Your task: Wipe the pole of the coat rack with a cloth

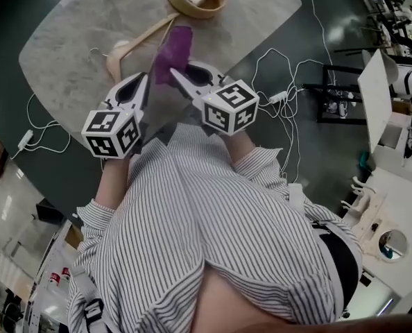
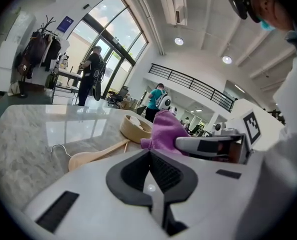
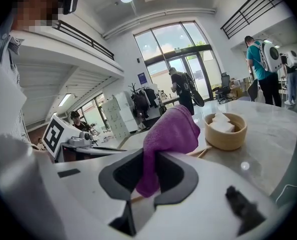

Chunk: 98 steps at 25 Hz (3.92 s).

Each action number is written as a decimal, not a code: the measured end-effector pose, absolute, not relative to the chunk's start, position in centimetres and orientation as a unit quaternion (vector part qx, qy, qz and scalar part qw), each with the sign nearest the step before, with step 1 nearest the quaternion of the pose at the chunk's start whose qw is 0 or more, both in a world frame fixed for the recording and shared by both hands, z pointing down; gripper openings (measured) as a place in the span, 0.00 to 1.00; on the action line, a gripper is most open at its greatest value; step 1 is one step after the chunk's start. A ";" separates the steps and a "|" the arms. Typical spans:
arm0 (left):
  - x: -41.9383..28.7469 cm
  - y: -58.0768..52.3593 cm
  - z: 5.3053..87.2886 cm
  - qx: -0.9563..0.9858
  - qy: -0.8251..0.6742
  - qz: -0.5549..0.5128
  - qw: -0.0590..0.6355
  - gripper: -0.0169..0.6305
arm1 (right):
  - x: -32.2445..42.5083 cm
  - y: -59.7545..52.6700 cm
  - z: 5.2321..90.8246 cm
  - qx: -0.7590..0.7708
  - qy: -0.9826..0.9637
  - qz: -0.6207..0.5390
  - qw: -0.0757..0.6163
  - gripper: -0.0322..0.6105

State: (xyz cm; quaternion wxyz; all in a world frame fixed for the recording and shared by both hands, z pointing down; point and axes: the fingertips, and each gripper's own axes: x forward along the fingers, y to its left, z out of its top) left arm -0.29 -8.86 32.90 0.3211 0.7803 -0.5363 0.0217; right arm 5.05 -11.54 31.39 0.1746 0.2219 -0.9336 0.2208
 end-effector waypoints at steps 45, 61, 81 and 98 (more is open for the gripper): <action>-3.9 -19.8 42.1 0.702 -0.564 0.032 0.434 0.04 | 1.7 -27.4 42.6 0.135 -0.896 0.163 0.390 0.15; -2.6 -21.8 45.1 0.700 -0.543 0.027 0.462 0.04 | 2.1 -31.2 47.0 0.136 -0.878 0.147 0.434 0.15; -4.0 -21.1 46.4 0.677 -0.561 0.013 0.476 0.04 | 0.7 -30.6 48.4 0.129 -0.874 0.149 0.444 0.15; -5.7 -17.7 46.8 0.654 -0.593 0.030 0.469 0.05 | 1.0 -30.2 48.6 0.152 -0.868 0.135 0.453 0.15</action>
